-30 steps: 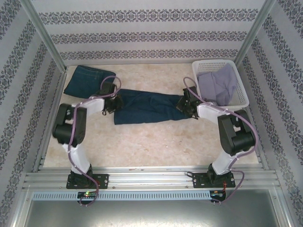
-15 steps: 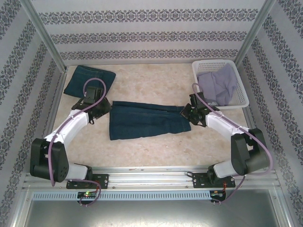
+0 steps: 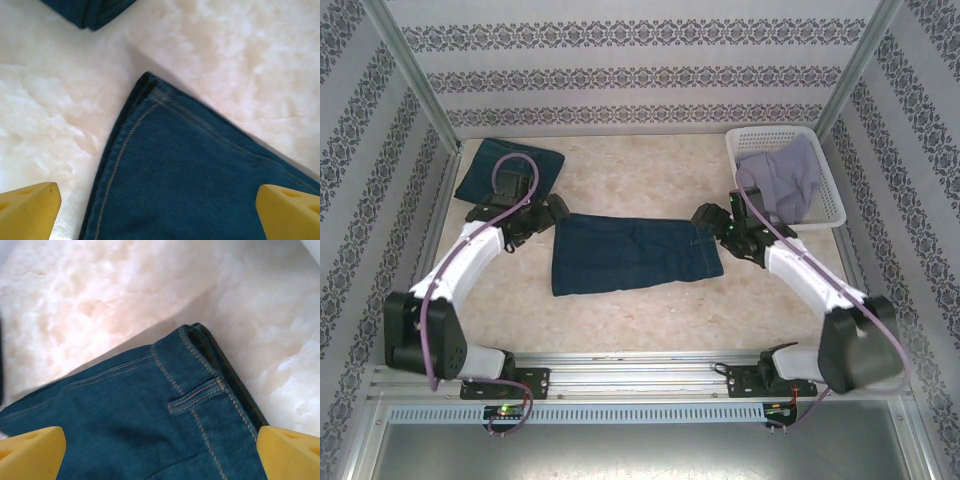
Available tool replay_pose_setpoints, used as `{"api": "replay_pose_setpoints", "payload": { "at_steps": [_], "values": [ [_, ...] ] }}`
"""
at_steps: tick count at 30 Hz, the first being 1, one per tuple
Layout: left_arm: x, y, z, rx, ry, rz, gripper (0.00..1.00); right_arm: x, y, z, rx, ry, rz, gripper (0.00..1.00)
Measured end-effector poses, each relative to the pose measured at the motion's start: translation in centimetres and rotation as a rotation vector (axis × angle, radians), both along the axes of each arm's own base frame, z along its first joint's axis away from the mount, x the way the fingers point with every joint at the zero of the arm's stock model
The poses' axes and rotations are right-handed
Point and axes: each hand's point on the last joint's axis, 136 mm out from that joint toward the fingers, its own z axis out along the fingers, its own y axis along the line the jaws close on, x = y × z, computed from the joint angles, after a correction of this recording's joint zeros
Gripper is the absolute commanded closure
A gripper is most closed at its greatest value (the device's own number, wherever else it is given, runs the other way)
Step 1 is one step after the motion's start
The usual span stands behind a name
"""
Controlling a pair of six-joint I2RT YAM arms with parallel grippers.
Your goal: Fold and stack the skirts
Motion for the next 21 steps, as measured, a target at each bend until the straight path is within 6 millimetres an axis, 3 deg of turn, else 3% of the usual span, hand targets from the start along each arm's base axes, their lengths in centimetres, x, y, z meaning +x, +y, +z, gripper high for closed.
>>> {"api": "replay_pose_setpoints", "payload": {
  "at_steps": [2,4,6,8,10,13,16,21],
  "values": [
    [-0.6,-1.7,1.6,-0.037,-0.042,-0.041,0.0,-0.9,0.8,1.0,0.014,-0.041,0.035,0.02],
    [-0.9,-4.6,1.7,-0.104,-0.059,-0.108,0.0,-1.5,2.0,0.6,0.045,-0.042,0.083,0.02],
    [-1.2,-7.9,0.0,-0.178,-0.028,-0.176,0.0,-1.8,3.5,-0.9,0.077,-0.006,0.137,0.02],
    [-1.6,-11.0,-3.4,-0.243,0.056,-0.225,0.0,-1.7,5.3,-2.8,0.11,0.047,0.193,0.02],
    [-2.2,-12.5,-6.5,-0.275,0.142,-0.236,0.0,-1.9,6.5,-4.5,0.128,0.093,0.229,0.02],
    [-3.9,-12.3,-10.1,-0.278,0.248,-0.199,0.0,-2.3,6.9,-7.0,0.12,0.166,0.227,0.02],
    [-5.7,-10.7,-12.4,-0.246,0.304,-0.155,0.0,-2.5,5.7,-8.7,0.095,0.213,0.177,0.02],
    [-5.9,-8.2,-12.2,-0.284,0.254,-0.118,0.0,-2.7,4.0,-8.7,0.067,0.222,0.112,0.02]
  ]
}}
